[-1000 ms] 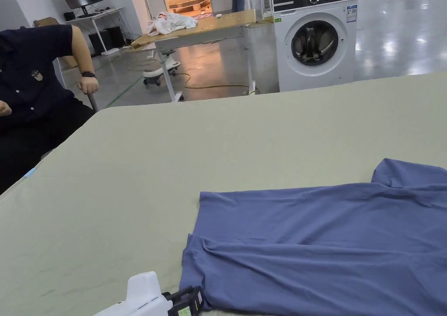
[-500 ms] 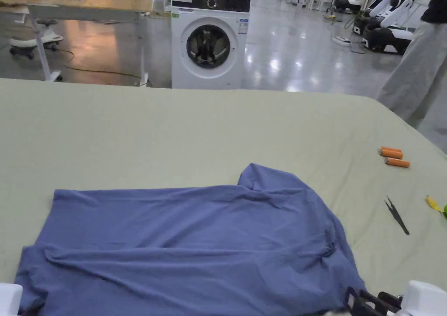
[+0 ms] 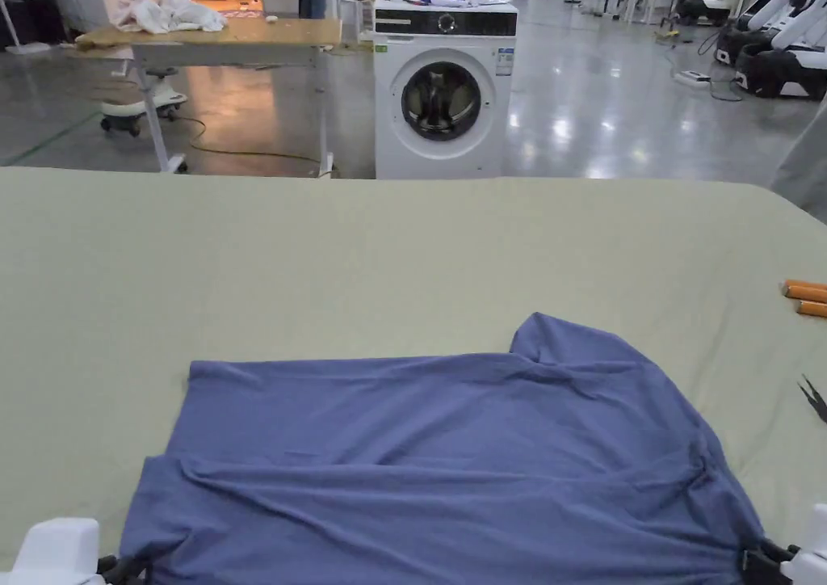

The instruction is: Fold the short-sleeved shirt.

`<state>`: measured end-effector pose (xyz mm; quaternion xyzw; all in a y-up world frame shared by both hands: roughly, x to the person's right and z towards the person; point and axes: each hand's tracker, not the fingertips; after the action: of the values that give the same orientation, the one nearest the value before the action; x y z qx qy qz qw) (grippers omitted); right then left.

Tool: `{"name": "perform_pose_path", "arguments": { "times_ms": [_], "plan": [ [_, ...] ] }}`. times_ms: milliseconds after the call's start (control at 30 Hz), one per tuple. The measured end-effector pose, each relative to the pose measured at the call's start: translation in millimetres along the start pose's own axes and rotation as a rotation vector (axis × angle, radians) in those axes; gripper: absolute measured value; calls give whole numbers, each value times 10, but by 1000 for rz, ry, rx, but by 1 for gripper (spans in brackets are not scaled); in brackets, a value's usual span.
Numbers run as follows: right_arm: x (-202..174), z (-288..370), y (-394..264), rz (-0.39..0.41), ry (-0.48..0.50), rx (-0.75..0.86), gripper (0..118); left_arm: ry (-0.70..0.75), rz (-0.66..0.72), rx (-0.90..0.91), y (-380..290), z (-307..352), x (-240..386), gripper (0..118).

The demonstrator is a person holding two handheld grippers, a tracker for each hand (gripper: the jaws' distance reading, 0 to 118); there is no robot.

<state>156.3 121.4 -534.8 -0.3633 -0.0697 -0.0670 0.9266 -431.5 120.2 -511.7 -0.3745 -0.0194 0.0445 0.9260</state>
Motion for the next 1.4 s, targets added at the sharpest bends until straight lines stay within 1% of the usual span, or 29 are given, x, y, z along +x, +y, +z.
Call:
{"name": "perform_pose_path", "arguments": {
  "times_ms": [67,100,133,200,233,300,400,467,500,533,567,600,633,667,700,767,833,900,1000,1033,1100,1133,1200,1233,1267,1300,1333,1367,1400],
  "plan": [
    [-6,150,-22,-11,3,17,9,-21,51,25,26,225,-71,0],
    [-2,229,-51,-7,9,17,9,-20,35,28,0,323,-83,0],
    [-27,320,-87,11,19,25,9,-13,3,22,-48,402,-66,0],
    [-3,492,-198,60,4,17,9,35,-81,10,-176,570,-55,0],
    [13,592,-278,66,7,8,9,25,-55,14,-261,678,-82,0],
    [66,748,-438,57,16,-2,9,18,-25,5,-427,857,-143,0],
    [154,900,-674,-15,39,-37,9,23,-8,-20,-694,1039,-104,0],
    [178,925,-790,-13,33,-40,9,34,-14,-41,-819,1082,-61,0],
    [188,917,-848,-8,32,-37,9,41,-25,-21,-894,1096,-52,0],
    [187,888,-892,-4,34,-34,13,33,-36,14,-949,1091,-49,1],
    [181,878,-926,-7,25,-27,25,26,-35,19,-975,1075,-54,16],
    [170,882,-949,11,-11,-22,45,39,-35,9,-974,1071,-46,37],
    [167,901,-962,44,-53,-6,67,95,-41,4,-981,1060,-18,71],
    [172,924,-959,51,-47,7,70,124,-53,23,-987,1081,1,83],
    [180,973,-954,49,-32,33,69,127,-52,50,-980,1118,26,83],
    [184,1062,-931,8,36,112,69,120,-29,154,-917,1238,78,83],
    [136,1148,-891,-9,97,178,69,84,-14,339,-953,1353,195,83],
    [9,1256,-832,16,126,250,69,59,-4,402,-909,1455,353,83],
    [-218,1431,-704,70,173,332,69,70,-54,487,-795,1587,638,83],
    [-298,1479,-660,83,173,353,69,72,-73,511,-758,1632,727,83],
    [-431,1563,-588,115,188,382,68,74,-86,542,-696,1711,861,78],
    [-489,1605,-561,132,205,393,65,85,-80,531,-623,1731,907,71],
    [-567,1655,-515,167,242,409,52,98,-72,533,-555,1766,960,56],
    [-606,1675,-503,192,262,416,48,91,-74,539,-532,1791,964,51],
    [-633,1689,-503,204,265,425,48,82,-75,547,-509,1812,967,51],
    [-664,1703,-506,213,265,430,35,80,-72,550,-495,1837,974,39],
    [-677,1696,-504,225,260,432,13,76,-72,552,-485,1862,978,24],
    [-697,1698,-507,236,248,433,3,70,-75,553,-484,1881,981,14],
    [-710,1695,-510,242,247,428,2,73,-82,560,-514,1891,982,9]
  ]
}}
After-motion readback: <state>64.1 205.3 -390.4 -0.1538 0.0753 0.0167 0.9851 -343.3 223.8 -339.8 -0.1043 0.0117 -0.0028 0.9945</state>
